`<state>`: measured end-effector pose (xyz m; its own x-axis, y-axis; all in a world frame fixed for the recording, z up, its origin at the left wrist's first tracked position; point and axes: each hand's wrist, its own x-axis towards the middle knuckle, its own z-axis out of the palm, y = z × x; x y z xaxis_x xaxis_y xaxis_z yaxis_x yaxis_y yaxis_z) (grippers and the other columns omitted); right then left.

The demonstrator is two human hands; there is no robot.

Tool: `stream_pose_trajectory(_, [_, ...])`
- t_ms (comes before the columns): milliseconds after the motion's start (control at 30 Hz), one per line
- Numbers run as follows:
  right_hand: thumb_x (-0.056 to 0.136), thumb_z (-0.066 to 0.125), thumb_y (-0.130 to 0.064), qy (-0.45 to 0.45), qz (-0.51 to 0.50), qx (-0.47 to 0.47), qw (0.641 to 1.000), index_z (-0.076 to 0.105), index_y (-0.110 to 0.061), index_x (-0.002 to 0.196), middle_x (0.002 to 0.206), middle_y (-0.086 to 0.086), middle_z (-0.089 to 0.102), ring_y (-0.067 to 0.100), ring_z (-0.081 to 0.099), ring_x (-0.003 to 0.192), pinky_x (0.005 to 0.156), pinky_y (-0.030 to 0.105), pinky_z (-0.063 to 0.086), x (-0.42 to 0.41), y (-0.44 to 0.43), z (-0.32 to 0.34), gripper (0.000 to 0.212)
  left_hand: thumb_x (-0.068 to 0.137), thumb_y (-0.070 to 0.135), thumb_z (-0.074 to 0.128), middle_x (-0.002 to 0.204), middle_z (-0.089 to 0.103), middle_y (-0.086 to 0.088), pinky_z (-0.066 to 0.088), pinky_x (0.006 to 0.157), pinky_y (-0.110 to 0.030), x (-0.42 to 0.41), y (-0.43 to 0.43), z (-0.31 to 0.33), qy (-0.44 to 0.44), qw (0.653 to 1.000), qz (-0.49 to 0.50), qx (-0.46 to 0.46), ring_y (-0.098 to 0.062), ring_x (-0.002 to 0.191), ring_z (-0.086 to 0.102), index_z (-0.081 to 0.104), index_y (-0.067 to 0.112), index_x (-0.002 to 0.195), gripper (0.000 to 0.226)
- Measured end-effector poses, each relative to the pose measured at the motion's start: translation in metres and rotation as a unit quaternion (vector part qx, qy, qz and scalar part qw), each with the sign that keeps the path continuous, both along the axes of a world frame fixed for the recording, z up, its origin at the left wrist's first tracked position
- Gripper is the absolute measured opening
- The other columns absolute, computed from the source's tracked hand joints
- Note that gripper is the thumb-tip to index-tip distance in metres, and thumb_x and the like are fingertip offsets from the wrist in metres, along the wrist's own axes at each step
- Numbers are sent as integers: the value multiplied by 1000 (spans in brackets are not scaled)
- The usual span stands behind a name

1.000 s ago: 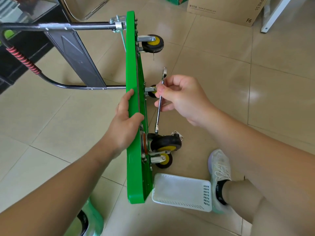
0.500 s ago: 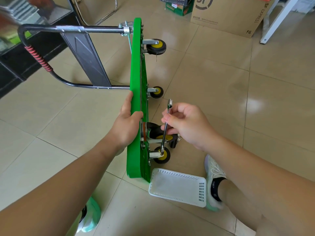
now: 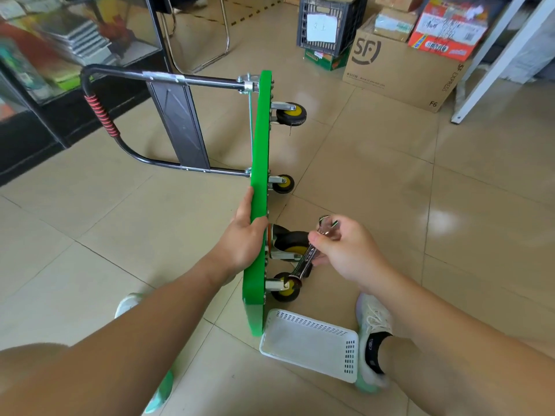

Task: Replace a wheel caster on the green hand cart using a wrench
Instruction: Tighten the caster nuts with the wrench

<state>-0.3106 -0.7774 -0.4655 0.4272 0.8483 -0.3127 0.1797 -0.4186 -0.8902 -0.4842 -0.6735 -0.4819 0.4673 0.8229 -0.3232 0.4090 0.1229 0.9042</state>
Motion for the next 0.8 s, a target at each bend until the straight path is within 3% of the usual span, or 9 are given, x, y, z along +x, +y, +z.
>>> stream_pose_trajectory(100, [90,71,-22,-47,-28,-20,998,64,-18,92,88,7,72,26,75,76,79,48,62,3,-4,6,8,109,29,36,151,41,4,51,71,-25,0,0,-2,-2,1000,-3,5,-15,108,60,-2,51,160,68])
stream_pose_trajectory(167, [87,74,-28,-108,-35,-39,993,65,-22,83,76,2,72,23,71,69,71,37,59,3,-9,10,12,109,29,35,154,39,2,49,72,-25,1,1,-3,1,1000,-6,12,-19,114,57,-3,50,160,68])
stream_pose_trajectory(233, [85,76,-30,-141,-32,-68,987,63,-19,80,64,-5,63,16,57,58,60,29,46,3,-14,14,18,109,29,35,155,37,1,48,75,-27,1,1,-3,3,1000,-10,18,-21,118,55,-5,49,160,68])
stream_pose_trajectory(300, [81,78,-26,-135,-34,-99,985,62,-9,81,61,-2,58,17,52,55,57,31,45,4,-18,18,24,110,29,35,156,34,0,47,82,-32,1,1,-1,5,1000,-12,20,-22,120,53,-6,49,160,68])
stream_pose_trajectory(367, [78,77,-16,-81,-44,-125,988,58,2,83,61,6,63,19,59,53,56,38,53,6,-24,22,27,110,29,35,157,31,1,46,86,-34,1,1,0,7,1000,-14,22,-23,120,53,-6,48,161,68])
stream_pose_trajectory(500, [86,66,9,104,-103,-134,980,61,4,88,68,14,67,22,64,57,53,30,57,12,-52,26,7,110,28,36,158,32,1,46,88,-34,0,3,-3,5,999,-21,28,-22,122,52,-5,47,161,68])
stream_pose_trajectory(633, [95,50,11,294,-211,-72,930,60,3,100,82,15,57,23,60,67,50,27,58,10,-74,15,13,109,30,37,158,30,3,46,90,-35,0,5,-7,1,999,-20,30,-21,123,51,-4,48,161,69])
stream_pose_trajectory(800, [95,52,11,378,-304,6,875,62,6,107,97,18,58,26,63,77,57,31,61,-2,-66,-16,16,109,31,38,154,33,3,44,88,-34,1,5,-12,7,999,-17,41,-20,119,52,-3,47,161,68])
